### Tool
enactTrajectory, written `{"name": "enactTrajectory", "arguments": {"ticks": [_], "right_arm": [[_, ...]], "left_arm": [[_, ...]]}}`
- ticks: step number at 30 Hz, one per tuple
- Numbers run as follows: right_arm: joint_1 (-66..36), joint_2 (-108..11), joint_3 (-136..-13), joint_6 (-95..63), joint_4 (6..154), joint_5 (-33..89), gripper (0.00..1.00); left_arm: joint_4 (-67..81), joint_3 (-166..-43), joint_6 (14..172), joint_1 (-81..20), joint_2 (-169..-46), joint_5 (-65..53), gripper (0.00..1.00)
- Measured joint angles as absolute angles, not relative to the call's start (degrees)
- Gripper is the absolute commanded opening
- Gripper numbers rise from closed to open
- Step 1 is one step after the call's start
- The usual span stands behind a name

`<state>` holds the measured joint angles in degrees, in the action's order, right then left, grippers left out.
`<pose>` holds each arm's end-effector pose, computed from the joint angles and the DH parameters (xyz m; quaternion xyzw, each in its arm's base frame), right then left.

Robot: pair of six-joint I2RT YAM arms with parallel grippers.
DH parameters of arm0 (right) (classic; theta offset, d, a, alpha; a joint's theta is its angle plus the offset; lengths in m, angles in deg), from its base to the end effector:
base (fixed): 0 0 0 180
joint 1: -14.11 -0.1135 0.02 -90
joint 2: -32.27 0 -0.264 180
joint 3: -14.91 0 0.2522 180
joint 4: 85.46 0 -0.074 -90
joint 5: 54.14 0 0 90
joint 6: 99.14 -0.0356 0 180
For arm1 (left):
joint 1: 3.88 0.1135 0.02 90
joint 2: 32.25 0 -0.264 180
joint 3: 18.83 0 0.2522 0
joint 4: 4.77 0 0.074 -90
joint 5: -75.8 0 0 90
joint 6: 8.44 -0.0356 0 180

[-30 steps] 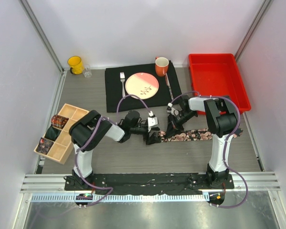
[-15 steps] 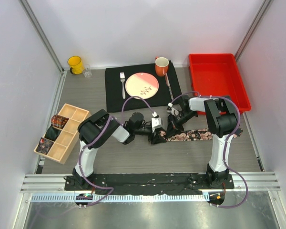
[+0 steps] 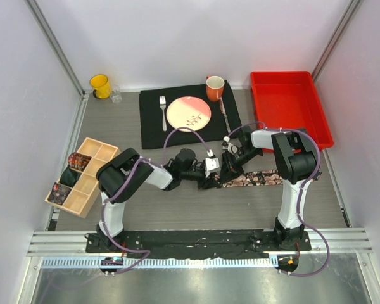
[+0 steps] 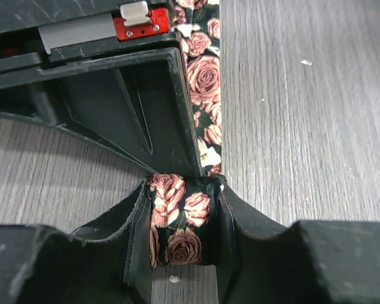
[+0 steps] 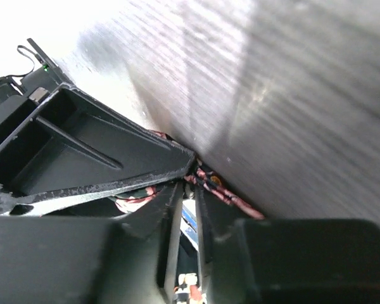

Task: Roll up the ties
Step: Roll the tie at the center of the board.

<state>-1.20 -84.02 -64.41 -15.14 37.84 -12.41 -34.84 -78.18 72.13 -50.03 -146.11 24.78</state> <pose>0.3134 0.1133 0.1010 0.0610 -0.9102 -0.3962 0.1043 0.2372 -0.2793 0.1075 0.5293 0.6169 -0.4270 0.3961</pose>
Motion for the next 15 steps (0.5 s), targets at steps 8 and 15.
{"name": "enactTrajectory", "arguments": {"ticks": [8, 15], "right_arm": [[0.37, -81.5, -64.43, -12.71, 36.07, -11.3, 0.48], [1.36, -78.51, -63.6, -13.72, 37.9, -16.46, 0.53]], "left_arm": [[-16.61, -84.06, 63.84, -50.53, -143.31, 22.31, 0.11], [-10.19, -86.75, 61.13, -50.53, -143.1, 22.37, 0.11]]}}
